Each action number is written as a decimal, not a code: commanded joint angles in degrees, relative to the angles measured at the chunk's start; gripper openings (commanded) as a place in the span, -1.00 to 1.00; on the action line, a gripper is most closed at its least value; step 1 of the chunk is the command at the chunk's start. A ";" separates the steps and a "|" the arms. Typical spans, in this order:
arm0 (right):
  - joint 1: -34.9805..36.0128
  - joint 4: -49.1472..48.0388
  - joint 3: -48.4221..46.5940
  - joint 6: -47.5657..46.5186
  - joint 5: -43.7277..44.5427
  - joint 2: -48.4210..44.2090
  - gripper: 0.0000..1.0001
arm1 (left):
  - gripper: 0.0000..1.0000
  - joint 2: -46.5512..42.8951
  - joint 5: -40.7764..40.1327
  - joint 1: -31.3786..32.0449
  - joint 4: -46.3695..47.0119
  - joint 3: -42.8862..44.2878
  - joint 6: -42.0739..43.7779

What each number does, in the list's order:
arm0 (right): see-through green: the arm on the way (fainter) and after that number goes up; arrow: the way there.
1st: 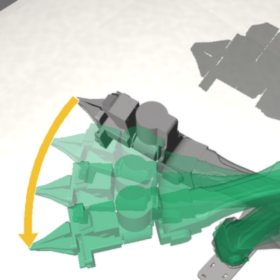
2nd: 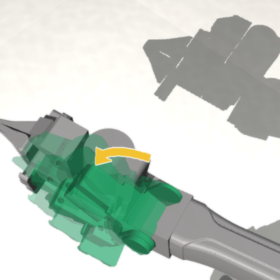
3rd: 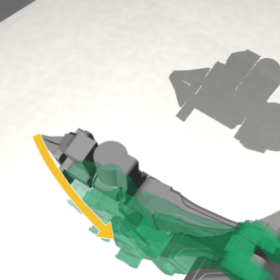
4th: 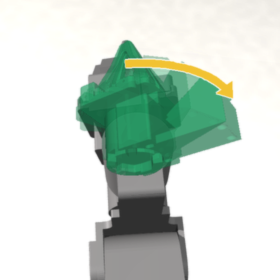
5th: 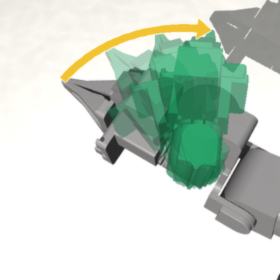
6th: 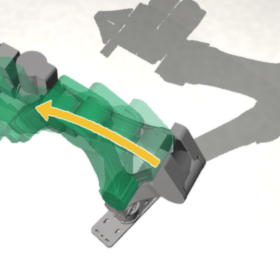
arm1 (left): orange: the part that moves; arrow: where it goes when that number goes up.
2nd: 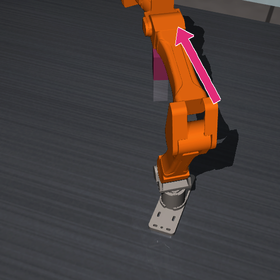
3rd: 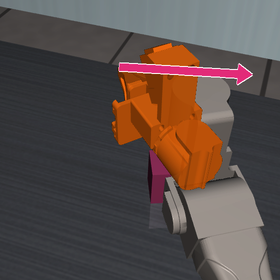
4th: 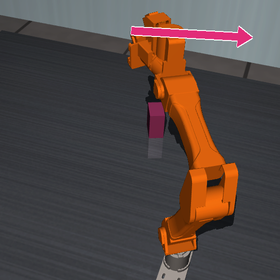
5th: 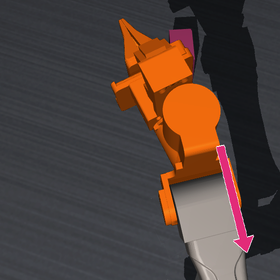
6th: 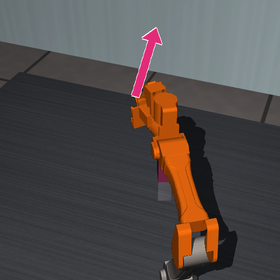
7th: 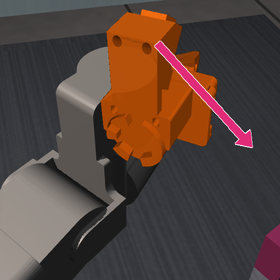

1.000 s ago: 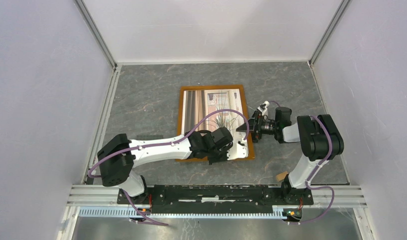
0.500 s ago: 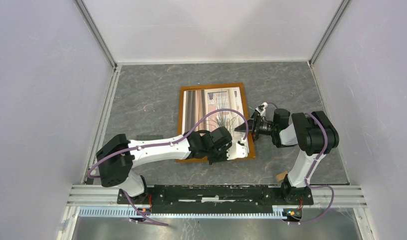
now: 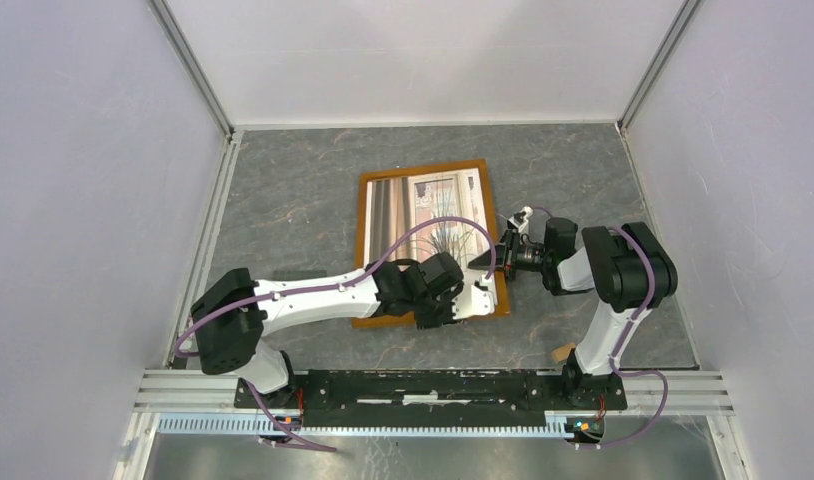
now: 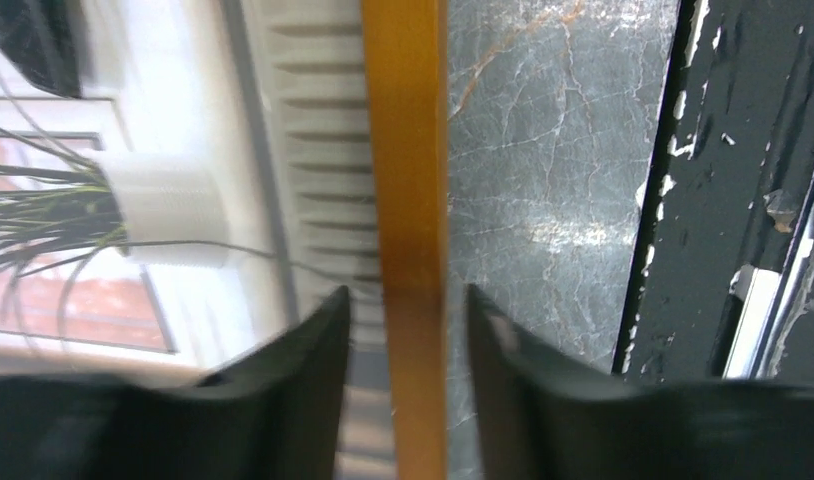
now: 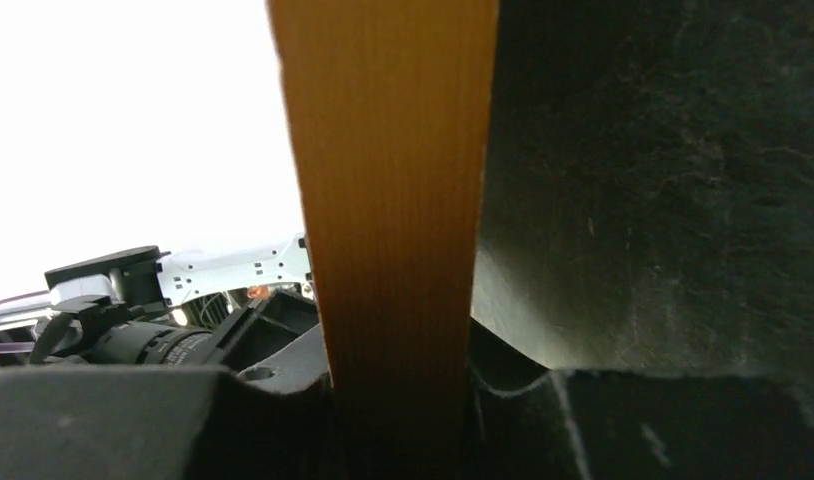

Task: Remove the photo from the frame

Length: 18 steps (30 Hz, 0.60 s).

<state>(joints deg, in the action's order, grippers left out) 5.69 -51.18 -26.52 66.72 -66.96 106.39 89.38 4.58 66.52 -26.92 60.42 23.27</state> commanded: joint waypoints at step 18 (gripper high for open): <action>0.48 74.37 -33.29 -59.63 17.62 -18.56 -1.00 | 1.00 -3.43 14.98 -30.56 -26.79 30.88 -11.76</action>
<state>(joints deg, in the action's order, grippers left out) 6.37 14.74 -51.86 28.18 -58.17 92.44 87.37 16.51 42.78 -47.59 85.76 16.23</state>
